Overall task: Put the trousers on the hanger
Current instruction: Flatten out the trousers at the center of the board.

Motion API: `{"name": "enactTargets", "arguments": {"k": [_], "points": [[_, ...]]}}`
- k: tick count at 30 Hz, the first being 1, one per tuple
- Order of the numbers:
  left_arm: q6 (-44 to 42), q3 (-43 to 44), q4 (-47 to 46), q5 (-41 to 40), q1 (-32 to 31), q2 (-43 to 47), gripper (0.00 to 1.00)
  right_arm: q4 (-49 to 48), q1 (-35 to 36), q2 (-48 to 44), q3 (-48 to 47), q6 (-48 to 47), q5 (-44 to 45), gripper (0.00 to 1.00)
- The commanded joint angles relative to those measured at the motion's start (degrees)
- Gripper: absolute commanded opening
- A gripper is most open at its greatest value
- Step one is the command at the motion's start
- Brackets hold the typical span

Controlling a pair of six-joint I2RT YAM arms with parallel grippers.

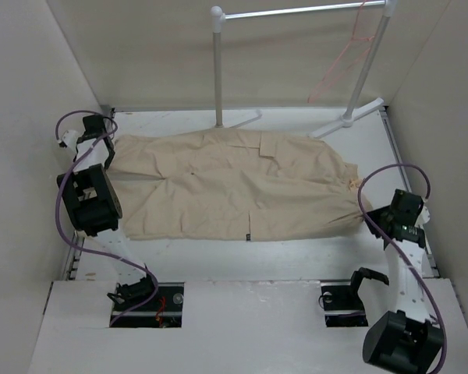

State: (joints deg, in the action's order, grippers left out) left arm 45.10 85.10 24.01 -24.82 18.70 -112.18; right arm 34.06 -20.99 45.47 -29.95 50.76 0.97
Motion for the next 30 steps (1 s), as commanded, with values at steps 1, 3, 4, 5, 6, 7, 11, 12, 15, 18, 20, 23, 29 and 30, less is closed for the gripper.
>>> {"name": "enactTargets", "arguments": {"k": [1, 3, 4, 5, 6, 7, 11, 12, 15, 18, 20, 23, 29, 30], "points": [[-0.4, -0.7, -0.2, 0.3, 0.0, 4.8, 0.41, 4.8, -0.3, -1.4, -3.0, 0.3, 1.5, 0.34], [-0.3, -1.2, -0.5, 0.9, -0.7, 6.9, 0.44, 6.1, -0.1, -1.7, -5.5, -1.2, 1.5, 0.5], [-0.3, -1.9, -0.7, 1.1, -3.0, 8.7, 0.45, 6.9, 0.1, -1.6, -7.6, -2.1, 2.1, 0.58], [-0.3, -2.7, -1.2, 1.4, -4.9, 10.3, 0.45, 7.4, 0.6, -1.2, -9.1, -2.9, 2.5, 0.62], [-0.4, -3.7, -1.5, 1.5, -7.5, 12.1, 0.45, 7.4, 1.1, -0.7, -10.4, -3.4, 2.7, 0.65], [-0.4, -4.5, -1.7, 1.4, -9.5, 13.5, 0.45, 7.4, 1.3, -0.3, -11.5, -3.8, 2.8, 0.67], [0.0, -10.2, -1.7, 1.6, -21.3, 19.3, 0.45, 3.1, 2.1, 4.9, -16.5, -5.9, 1.2, 0.68], [0.2, -11.9, -1.8, 1.7, -24.4, 20.3, 0.44, 1.5, 2.2, 7.1, -18.0, -6.4, -0.2, 0.61], [1.4, -15.8, -2.0, 2.4, -34.7, 22.3, 0.43, -5.3, 4.0, 17.3, -23.3, -7.2, -4.1, 0.27], [2.5, -18.4, -3.9, 5.0, -44.5, 22.4, 0.42, -12.0, 4.4, 29.7, -28.5, -8.7, -5.4, 0.12], [4.0, -19.4, -6.1, 7.8, -49.7, 21.8, 0.42, -14.5, 4.1, 36.8, -31.5, -9.1, -6.2, 0.14], [4.3, -19.2, -11.1, 15.7, -56.6, 18.7, 0.42, -15.5, 3.5, 45.6, -36.3, -9.6, -6.8, 0.39], [-0.4, -10.2, -16.8, 33.4, -68.6, 7.3, 0.43, -15.6, 3.3, 55.4, -40.9, -10.7, -7.0, 0.53], [-0.8, -9.0, -16.8, 34.4, -69.8, 6.1, 0.43, -15.7, 3.4, 56.2, -41.2, -10.7, -7.2, 0.52]]}}
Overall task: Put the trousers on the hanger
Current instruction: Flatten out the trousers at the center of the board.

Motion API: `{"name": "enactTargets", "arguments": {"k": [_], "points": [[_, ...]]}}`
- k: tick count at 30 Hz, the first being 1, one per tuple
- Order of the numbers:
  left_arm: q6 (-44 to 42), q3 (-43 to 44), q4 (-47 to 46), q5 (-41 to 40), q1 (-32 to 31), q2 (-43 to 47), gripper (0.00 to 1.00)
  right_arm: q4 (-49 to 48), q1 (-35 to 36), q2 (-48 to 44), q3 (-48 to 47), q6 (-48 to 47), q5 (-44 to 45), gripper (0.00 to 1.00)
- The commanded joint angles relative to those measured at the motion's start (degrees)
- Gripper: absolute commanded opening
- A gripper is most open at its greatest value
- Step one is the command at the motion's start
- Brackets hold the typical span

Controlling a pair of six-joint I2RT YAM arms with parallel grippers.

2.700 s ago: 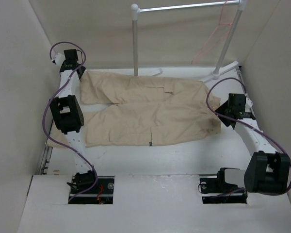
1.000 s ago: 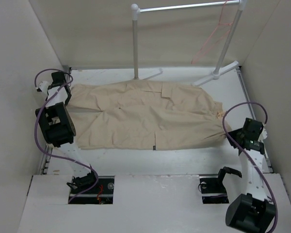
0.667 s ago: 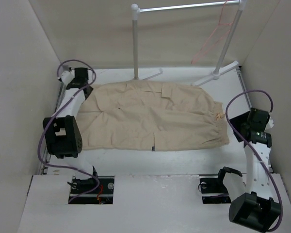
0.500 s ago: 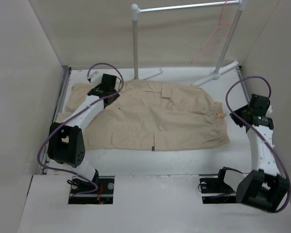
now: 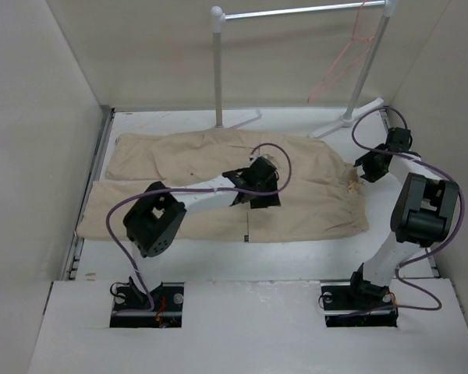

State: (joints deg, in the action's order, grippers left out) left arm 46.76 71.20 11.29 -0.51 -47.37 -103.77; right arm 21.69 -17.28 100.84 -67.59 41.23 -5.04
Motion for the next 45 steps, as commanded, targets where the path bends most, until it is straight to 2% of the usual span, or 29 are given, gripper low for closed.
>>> {"name": "enactTargets", "arguments": {"k": [1, 7, 10, 13, 15, 20, 27, 31, 33, 36, 38, 40, 43, 45], "points": [[-3.3, 6.7, -4.1, 11.1, -5.2, -3.7, 0.43, -3.5, -0.1, 1.6, -4.0, -1.3, -1.5, 0.52], [-7.0, 16.6, -4.3, 14.0, -11.2, -11.4, 0.45, -5.7, -0.1, 5.6, -5.2, -0.7, -1.6, 0.48], [-7.5, 20.7, -2.8, 14.1, -13.1, -16.3, 0.45, -5.9, -0.1, 7.4, -5.8, -0.4, -1.3, 0.34], [-7.1, 21.3, -1.4, 11.4, -13.8, -20.1, 0.44, -6.5, -0.1, 8.5, -6.4, 0.3, -1.2, 0.16], [-6.7, 21.2, 0.5, 9.0, -13.7, -22.7, 0.44, -6.9, -0.1, 8.1, -6.9, 1.5, -0.6, 0.09], [-4.7, 19.3, 2.8, 7.7, -13.7, -25.3, 0.4, -8.7, -0.1, 6.4, -9.9, 3.5, 0.7, 0.05], [0.5, 15.7, -0.1, 11.9, -18.3, -23.2, 0.38, -6.8, -0.6, 13.1, -20.7, 4.4, 0.9, 0.05], [3.3, 17.9, -0.7, 12.6, -19.9, -23.0, 0.39, -4.6, -0.7, 16.2, -24.2, 4.2, 1.5, 0.08], [4.6, 20.7, -0.8, 12.6, -20.5, -23.9, 0.4, -4.3, -0.8, 15.8, -23.3, 4.5, 2.7, 0.19], [5.5, 25.0, -0.1, 12.4, -21.0, -25.3, 0.4, -4.4, -0.5, 12.2, -20.2, 4.5, 3.0, 0.42], [6.1, 25.6, -0.1, 11.6, -21.0, -24.3, 0.41, -4.5, -0.5, 6.8, -16.2, 4.5, 3.7, 0.51], [6.3, 24.4, 0.0, 9.5, -20.5, -22.0, 0.41, -4.2, -0.3, -0.8, -10.9, 4.6, 5.6, 0.56], [6.4, 22.8, 0.0, 6.9, -19.6, -18.0, 0.43, -3.2, 1.2, -13.4, -0.5, 4.8, 9.5, 0.57], [6.2, 22.4, 0.1, 6.3, -18.8, -15.3, 0.43, -1.5, 2.1, -21.2, 6.4, 5.2, 12.0, 0.52]]}}
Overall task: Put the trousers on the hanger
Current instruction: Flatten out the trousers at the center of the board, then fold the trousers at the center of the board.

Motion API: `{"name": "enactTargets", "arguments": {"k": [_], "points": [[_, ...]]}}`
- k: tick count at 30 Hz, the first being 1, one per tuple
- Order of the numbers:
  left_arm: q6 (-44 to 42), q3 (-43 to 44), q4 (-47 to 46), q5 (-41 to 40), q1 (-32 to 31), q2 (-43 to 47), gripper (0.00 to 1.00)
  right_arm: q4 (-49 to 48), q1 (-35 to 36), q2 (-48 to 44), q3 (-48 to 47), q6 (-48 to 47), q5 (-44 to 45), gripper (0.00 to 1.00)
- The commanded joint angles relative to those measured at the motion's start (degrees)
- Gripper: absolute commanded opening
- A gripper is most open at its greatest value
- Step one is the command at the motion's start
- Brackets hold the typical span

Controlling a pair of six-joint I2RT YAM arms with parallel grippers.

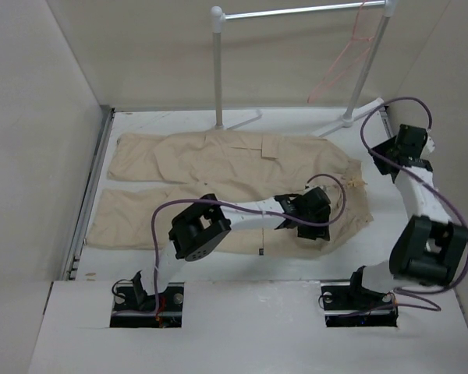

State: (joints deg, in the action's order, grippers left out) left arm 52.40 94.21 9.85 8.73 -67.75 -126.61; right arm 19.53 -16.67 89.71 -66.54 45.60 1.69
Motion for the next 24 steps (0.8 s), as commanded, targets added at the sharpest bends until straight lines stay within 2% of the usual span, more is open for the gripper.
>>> {"name": "enactTargets", "arguments": {"k": [1, 2, 4, 7, 8, 9, 12, 13, 14, 20, 24], "points": [[0.5, -1.7, 1.7, -3.5, 2.6, 10.3, 0.43, 2.0, 1.7, -14.7, 9.7, 1.5, 7.3, 0.48], [0.4, -2.9, 1.5, -4.1, 3.2, 12.2, 0.44, 3.3, 1.7, -19.1, 13.7, 2.3, 8.5, 0.39], [0.2, -7.6, 1.4, -6.5, 5.6, 18.2, 0.44, 7.0, 1.2, -27.1, 20.1, 3.0, 9.1, 0.0], [0.6, -18.0, 1.8, -9.5, 10.8, 28.0, 0.44, 15.1, -0.7, -36.0, 25.6, 2.6, 6.2, 0.0], [0.9, -22.0, 2.3, -10.2, 13.0, 31.6, 0.44, 16.7, -0.5, -38.6, 27.3, 1.8, 5.5, 0.0], [1.5, -26.1, 2.9, -11.0, 15.0, 35.3, 0.44, 18.4, -0.5, -40.9, 29.0, 1.0, 5.1, 0.08], [2.6, -37.3, 5.2, -12.9, 21.9, 46.0, 0.45, 21.0, 0.4, -45.6, 31.9, 2.8, 5.3, 0.4], [2.9, -40.8, 6.2, -13.6, 24.5, 49.5, 0.45, 20.9, 1.6, -45.3, 31.4, 3.0, 5.5, 0.47], [3.3, -43.9, 7.5, -14.1, 27.4, 52.8, 0.45, 20.9, 2.2, -43.8, 30.9, 3.4, 5.3, 0.5], [3.1, -55.2, 19.8, -13.3, 45.6, 69.8, 0.45, 18.3, 1.1, -36.5, 31.5, 4.9, 3.6, 0.52], [1.8, -58.2, 27.6, -11.5, 58.9, 78.3, 0.46, 14.5, -1.0, -29.8, 32.0, 4.1, 4.4, 0.5]]}}
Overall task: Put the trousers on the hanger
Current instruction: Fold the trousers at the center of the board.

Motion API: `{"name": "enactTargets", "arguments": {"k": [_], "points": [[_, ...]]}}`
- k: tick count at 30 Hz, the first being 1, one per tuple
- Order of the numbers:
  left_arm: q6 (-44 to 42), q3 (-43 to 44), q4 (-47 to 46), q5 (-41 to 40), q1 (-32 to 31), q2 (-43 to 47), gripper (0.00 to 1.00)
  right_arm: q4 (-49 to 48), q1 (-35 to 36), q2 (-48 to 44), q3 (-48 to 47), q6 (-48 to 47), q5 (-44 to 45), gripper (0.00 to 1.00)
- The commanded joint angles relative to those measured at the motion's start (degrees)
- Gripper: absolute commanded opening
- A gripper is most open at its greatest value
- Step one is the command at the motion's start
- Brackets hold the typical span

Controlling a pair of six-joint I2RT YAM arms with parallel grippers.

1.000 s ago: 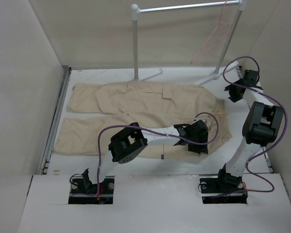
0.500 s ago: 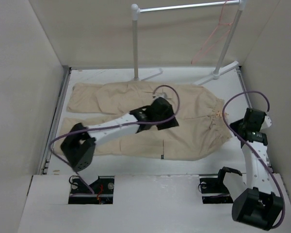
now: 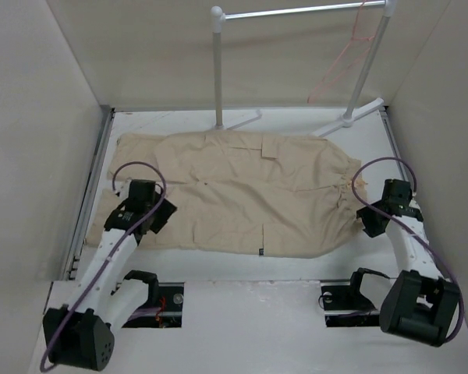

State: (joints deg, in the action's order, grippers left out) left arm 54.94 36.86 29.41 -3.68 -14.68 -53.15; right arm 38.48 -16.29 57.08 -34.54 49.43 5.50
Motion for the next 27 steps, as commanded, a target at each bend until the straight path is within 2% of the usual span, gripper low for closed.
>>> {"name": "enactTargets", "arguments": {"k": [1, 4, 8, 10, 11, 13, 15, 18, 22, 27], "points": [[-1.4, -1.0, 9.5, 1.4, 8.5, 6.1, 0.46, -5.4, -1.5, 4.0, 0.0, 0.3, 0.4, 0.49], [-3.5, 0.4, 13.6, 0.5, 12.6, 7.5, 0.46, -8.1, -2.1, 8.3, 0.2, 0.0, 1.7, 0.5], [-4.3, 3.1, 17.0, -3.2, 14.5, 7.9, 0.46, -9.9, -3.2, 13.9, 1.3, 0.2, 0.8, 0.49], [-4.2, 3.5, 18.3, -4.7, 16.4, 7.9, 0.47, -11.9, -3.1, 15.2, 2.2, 1.0, 0.1, 0.45], [-4.1, 3.5, 19.2, -4.8, 18.2, 7.7, 0.47, -12.5, -3.1, 16.0, 2.5, 1.8, -0.4, 0.41], [-3.9, 3.3, 20.4, -5.1, 21.8, 7.7, 0.47, -13.3, -3.1, 17.2, 2.6, 2.5, -1.1, 0.22], [-3.3, 3.1, 21.4, -6.2, 23.9, 6.5, 0.47, -14.0, -3.4, 16.2, 2.8, 3.6, -2.3, 0.12], [-1.5, 3.2, 21.5, -8.8, 27.3, 4.2, 0.47, -15.4, -3.1, 13.8, 4.2, 6.7, -3.5, 0.11], [-1.4, 3.7, 20.9, -17.0, 34.6, -1.0, 0.48, -18.5, -2.9, 12.6, 6.7, 8.3, -3.4, 0.09], [-0.3, 2.2, 17.2, -13.4, 44.9, -7.0, 0.48, -21.6, -1.9, 14.5, 7.4, 9.9, -6.3, 0.07]]}}
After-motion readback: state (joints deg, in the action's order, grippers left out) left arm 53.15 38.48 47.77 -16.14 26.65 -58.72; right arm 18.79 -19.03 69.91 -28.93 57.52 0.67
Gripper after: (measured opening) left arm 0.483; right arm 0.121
